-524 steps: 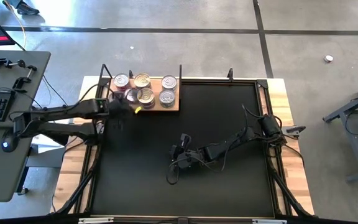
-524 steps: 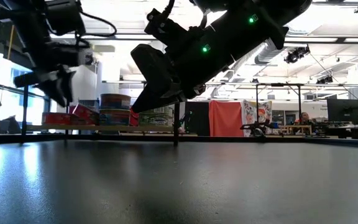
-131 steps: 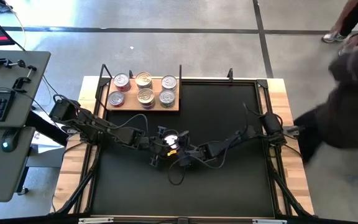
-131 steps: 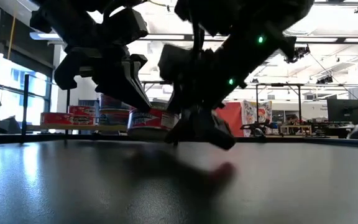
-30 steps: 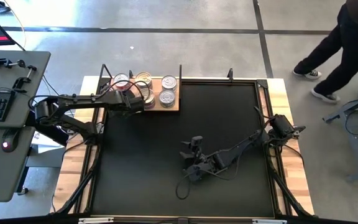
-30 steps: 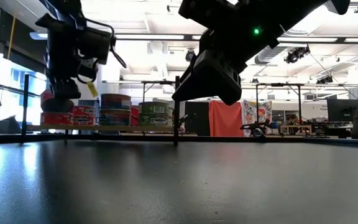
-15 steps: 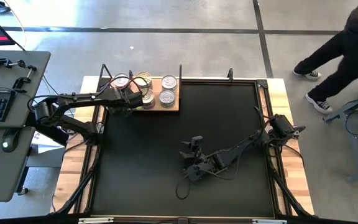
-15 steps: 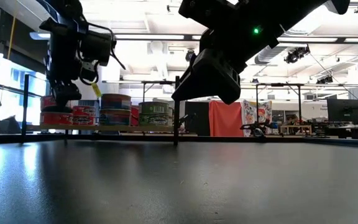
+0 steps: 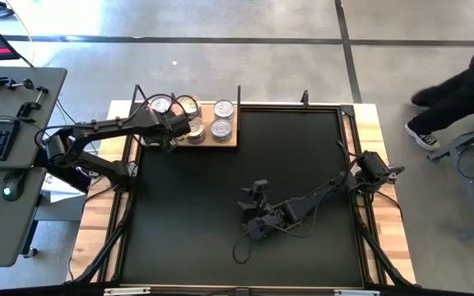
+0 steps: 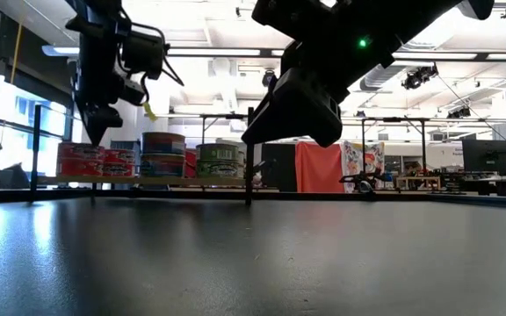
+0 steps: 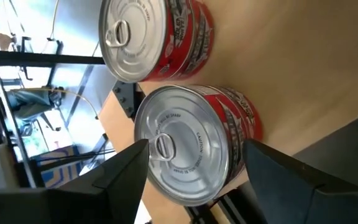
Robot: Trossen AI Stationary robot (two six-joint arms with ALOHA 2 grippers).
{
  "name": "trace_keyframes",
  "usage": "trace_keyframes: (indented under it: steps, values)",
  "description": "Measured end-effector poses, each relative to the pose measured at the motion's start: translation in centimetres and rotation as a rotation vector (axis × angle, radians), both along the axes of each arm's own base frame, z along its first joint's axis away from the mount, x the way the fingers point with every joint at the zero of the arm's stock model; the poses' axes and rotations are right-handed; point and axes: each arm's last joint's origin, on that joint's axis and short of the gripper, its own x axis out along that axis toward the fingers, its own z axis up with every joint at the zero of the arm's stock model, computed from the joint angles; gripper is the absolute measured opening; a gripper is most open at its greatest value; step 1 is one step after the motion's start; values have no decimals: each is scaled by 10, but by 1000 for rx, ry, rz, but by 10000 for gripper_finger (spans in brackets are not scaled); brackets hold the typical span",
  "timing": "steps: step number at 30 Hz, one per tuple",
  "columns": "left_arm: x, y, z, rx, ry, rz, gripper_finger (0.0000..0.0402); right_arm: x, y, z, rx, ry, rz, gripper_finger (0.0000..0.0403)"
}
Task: Stack canned seafood by type on shelf
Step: Return to Home Position
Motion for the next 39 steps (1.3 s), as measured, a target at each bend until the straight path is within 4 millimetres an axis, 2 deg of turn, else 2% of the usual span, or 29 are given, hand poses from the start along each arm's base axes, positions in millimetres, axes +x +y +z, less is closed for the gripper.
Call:
trace_keyframes:
  steps: [6,12,15,17,21,24,29,36,39]
  values:
    - [2,-6,9,-14,-15,-43,253,0,1,-1,19,16,21,245]
    - [-3,-28,29,37,-149,-127,253,2,-6,-5,102,83,79,245]
    - [-5,-47,45,45,-334,-206,253,3,-16,-7,126,115,56,245]
    - [-7,-63,52,10,-522,-281,253,3,-24,-9,139,125,16,244]
    - [-6,-96,52,-89,-858,-541,253,-2,-36,-17,161,146,15,224]
    - [-8,-115,44,-110,-1021,-691,253,-24,-48,-18,217,170,-4,196]
    - [-8,-133,25,-116,-1157,-810,253,-79,-67,2,334,47,8,148]
    - [-5,-139,9,-105,-1196,-860,252,-174,-111,21,719,-198,-10,106]
    - [-5,-139,8,-102,-1204,-860,252,-204,-122,25,821,-339,44,96]
